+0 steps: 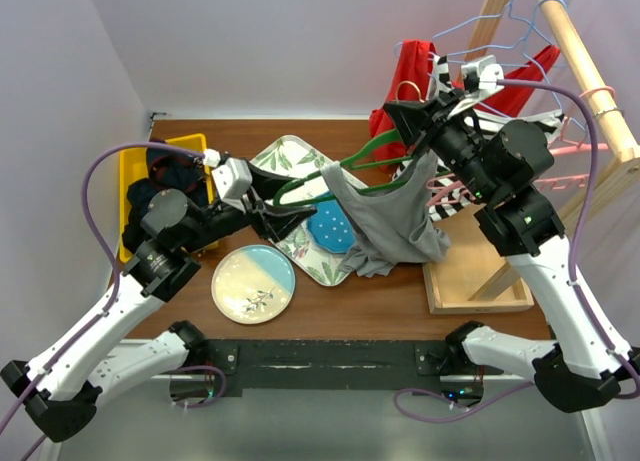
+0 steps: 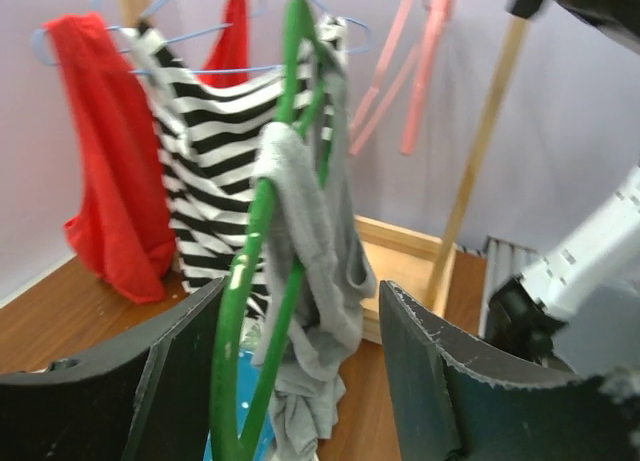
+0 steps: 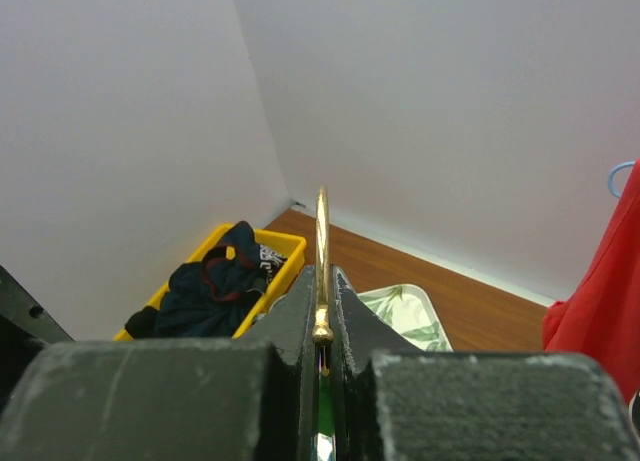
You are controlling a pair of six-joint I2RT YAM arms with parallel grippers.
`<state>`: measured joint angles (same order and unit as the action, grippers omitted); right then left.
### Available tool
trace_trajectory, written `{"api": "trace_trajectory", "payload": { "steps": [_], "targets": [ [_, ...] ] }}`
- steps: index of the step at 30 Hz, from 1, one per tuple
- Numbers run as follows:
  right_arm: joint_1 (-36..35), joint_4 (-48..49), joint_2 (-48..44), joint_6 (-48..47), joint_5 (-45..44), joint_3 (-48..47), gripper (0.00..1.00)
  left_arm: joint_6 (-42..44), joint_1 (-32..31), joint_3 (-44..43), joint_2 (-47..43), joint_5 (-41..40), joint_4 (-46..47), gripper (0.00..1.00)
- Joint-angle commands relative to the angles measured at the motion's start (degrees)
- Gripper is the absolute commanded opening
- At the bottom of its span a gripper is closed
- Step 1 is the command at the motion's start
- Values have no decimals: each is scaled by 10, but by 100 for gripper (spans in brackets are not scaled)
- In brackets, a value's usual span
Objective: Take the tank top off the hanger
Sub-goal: Pick up the hanger from the clothesline, then remove the tank top from the hanger.
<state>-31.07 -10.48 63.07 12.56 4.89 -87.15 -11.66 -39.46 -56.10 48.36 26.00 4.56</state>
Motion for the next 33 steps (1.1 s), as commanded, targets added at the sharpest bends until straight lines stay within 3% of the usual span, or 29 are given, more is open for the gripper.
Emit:
{"api": "trace_trajectory", "payload": {
  "steps": [1, 7, 12, 19, 33],
  "targets": [
    [0, 71, 2, 38, -64, -7, 0, -67, 1, -23, -9, -155, -18, 63],
    [0, 80, 16, 58, -75, 0, 0, -128, 1, 39, -71, -211, 46, 63],
    [-5, 74, 32, 60, -76, -7, 0, -158, 2, 9, -45, -169, 44, 64],
    [-20, 81, 46, 88, -97, -8, 0, -205, 0, -2, 26, -104, 112, 63],
    [-34, 85, 49, 87, -120, -8, 0, -158, -17, -15, 68, -161, 140, 63]
  ]
}}
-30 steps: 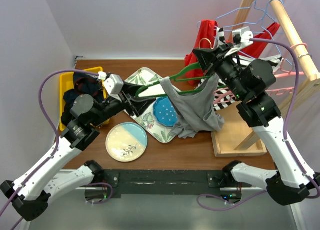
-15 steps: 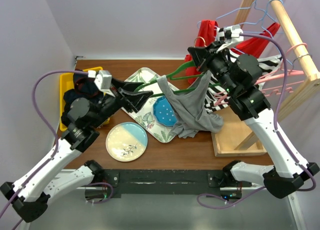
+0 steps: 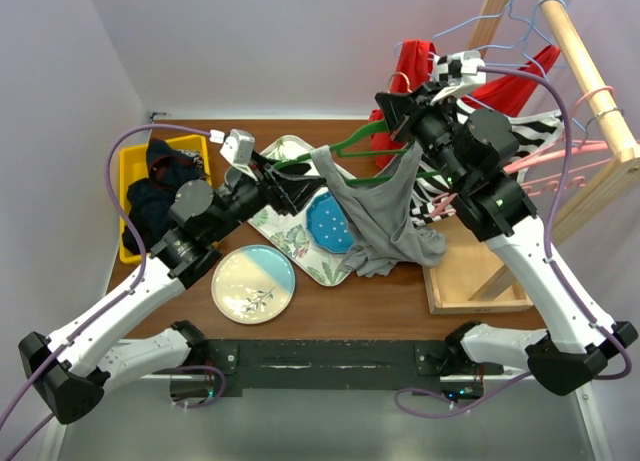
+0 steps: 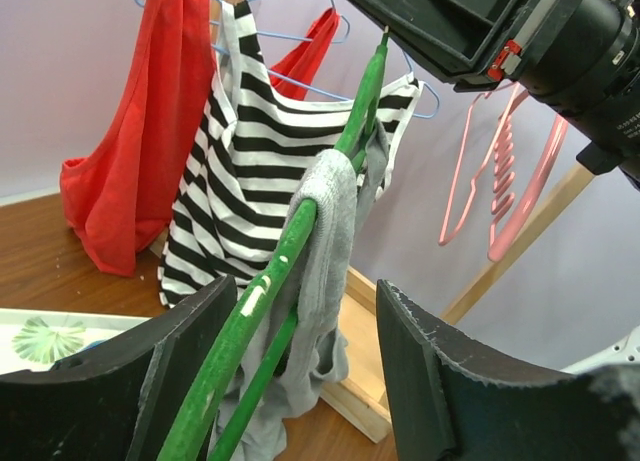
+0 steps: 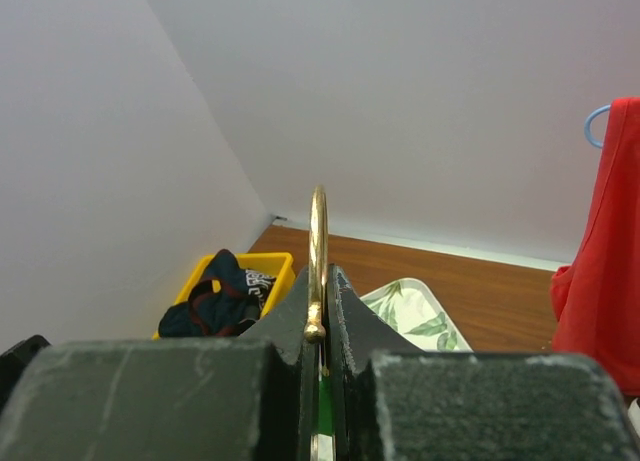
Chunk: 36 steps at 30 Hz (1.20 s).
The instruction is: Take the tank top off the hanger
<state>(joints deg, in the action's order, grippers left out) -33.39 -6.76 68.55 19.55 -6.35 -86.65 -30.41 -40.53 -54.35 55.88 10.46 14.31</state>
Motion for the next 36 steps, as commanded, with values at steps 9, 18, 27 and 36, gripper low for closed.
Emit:
{"api": "trace_trajectory", "payload": {
  "steps": [9, 18, 27, 36],
  "targets": [
    [-11, 47, 16, 5, -20, -36, 0, 83, -6, -56, -97, -137, -138, 67],
    [-20, 57, 46, 15, -25, -44, 0, 51, -6, -84, -110, -107, -191, 65],
    [-32, 49, 52, 12, -60, -41, 0, -29, -7, -36, -93, -67, -110, 63],
    [-34, 60, 35, 18, -59, -17, 0, -67, -7, -4, -68, -123, -75, 64]
  ]
}}
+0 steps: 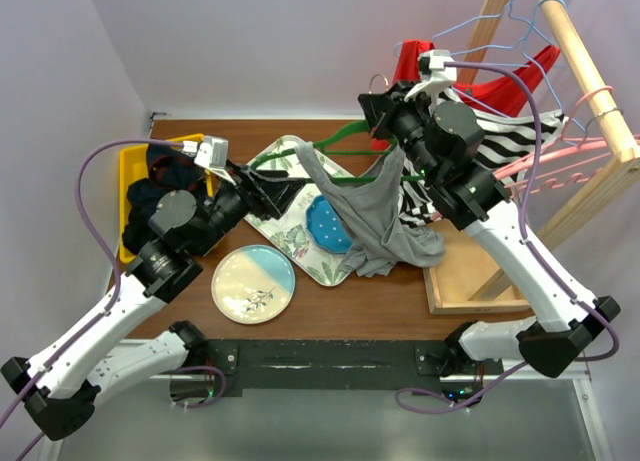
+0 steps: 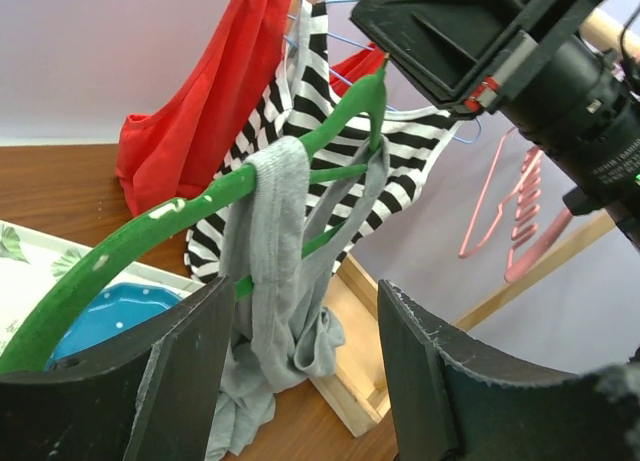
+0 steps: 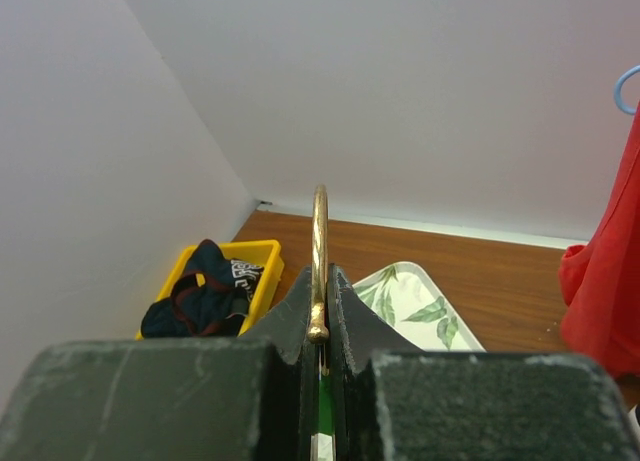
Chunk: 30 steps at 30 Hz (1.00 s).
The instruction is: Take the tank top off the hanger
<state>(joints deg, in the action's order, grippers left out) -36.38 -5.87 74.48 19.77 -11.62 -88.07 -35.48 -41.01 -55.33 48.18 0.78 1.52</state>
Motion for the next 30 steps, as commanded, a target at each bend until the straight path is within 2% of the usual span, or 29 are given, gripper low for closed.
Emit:
{"api": "trace_trajectory", "payload": {
  "steps": [1, 5, 10, 13, 16, 18, 19, 21, 22, 26, 30],
  "targets": [
    [-5, 54, -29, 17, -5, 5, 0, -12, -2, 5, 14, -36, 53, 64],
    [-6, 74, -45, 33, 3, 33, 0, 7, -3, 12, 38, -51, 83, 65],
    [-9, 77, -54, 43, 23, 48, 0, 22, -5, 12, 73, -28, 136, 65],
    [-9, 81, -63, 44, 25, 58, 0, 28, -6, -5, 95, -23, 137, 61],
    [-9, 81, -71, 41, 25, 66, 0, 35, -8, -8, 103, -24, 139, 52],
    [-9, 78, -74, 37, 24, 67, 0, 38, -9, -7, 102, -24, 143, 41],
    [-9, 75, -76, 35, 23, 67, 0, 38, -9, -5, 99, -29, 143, 30],
    [-9, 72, -79, 31, 24, 68, 0, 43, -9, -5, 97, -34, 138, 15],
    [-9, 71, -83, 30, 22, 69, 0, 45, -9, -7, 96, -38, 133, 0],
    [-9, 64, -102, 10, -10, 85, 0, 57, -9, -14, 73, -79, 80, 0],
    [-9, 28, -118, -17, -10, 81, 0, 80, -6, -23, 33, -158, 25, 0]
  ]
}}
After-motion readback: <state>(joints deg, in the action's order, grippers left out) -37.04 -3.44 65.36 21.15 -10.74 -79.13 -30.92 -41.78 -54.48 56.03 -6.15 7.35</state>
